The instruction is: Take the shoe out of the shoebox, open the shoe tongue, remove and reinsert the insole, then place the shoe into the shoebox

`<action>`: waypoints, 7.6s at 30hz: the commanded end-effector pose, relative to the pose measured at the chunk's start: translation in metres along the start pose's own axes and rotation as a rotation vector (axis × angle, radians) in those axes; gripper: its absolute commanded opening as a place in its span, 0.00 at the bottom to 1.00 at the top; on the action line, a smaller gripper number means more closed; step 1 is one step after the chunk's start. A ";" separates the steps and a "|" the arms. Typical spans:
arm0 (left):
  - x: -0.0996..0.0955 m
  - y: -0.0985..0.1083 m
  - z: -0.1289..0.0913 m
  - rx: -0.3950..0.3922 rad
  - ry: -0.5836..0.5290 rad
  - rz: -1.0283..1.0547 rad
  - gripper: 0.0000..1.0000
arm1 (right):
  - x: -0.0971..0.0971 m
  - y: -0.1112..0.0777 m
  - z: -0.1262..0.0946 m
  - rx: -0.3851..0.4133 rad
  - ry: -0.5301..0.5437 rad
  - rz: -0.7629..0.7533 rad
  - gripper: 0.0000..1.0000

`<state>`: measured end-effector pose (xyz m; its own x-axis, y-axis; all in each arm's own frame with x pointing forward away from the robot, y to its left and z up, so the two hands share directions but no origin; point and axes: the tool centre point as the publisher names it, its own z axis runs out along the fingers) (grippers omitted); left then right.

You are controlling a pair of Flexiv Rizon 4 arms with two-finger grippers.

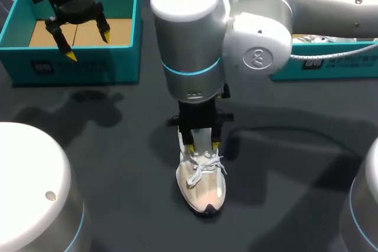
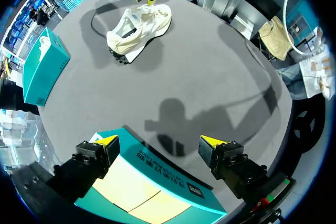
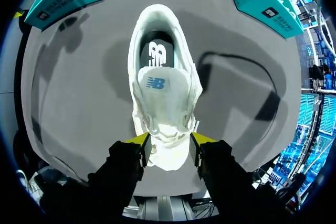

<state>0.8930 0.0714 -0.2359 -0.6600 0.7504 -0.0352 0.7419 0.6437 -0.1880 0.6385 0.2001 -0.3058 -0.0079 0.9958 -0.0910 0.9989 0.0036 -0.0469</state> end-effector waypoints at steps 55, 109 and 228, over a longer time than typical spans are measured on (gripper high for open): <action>0.000 0.000 0.000 -0.002 0.002 0.000 1.00 | -0.020 0.098 -0.032 -0.184 -0.095 -1.051 1.00; 0.000 0.000 0.000 -0.002 0.002 0.000 1.00 | 0.021 0.178 0.037 -0.250 -0.062 -1.616 1.00; 0.000 0.000 0.000 -0.002 0.002 0.000 1.00 | -0.376 0.366 -0.173 -0.149 -0.298 -1.599 0.00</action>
<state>0.8930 0.0714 -0.2359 -0.6600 0.7504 -0.0351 0.7418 0.6437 -0.1879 1.0014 -0.1175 -0.1224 -0.9678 -0.0805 -0.2384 -0.0244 0.9729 -0.2298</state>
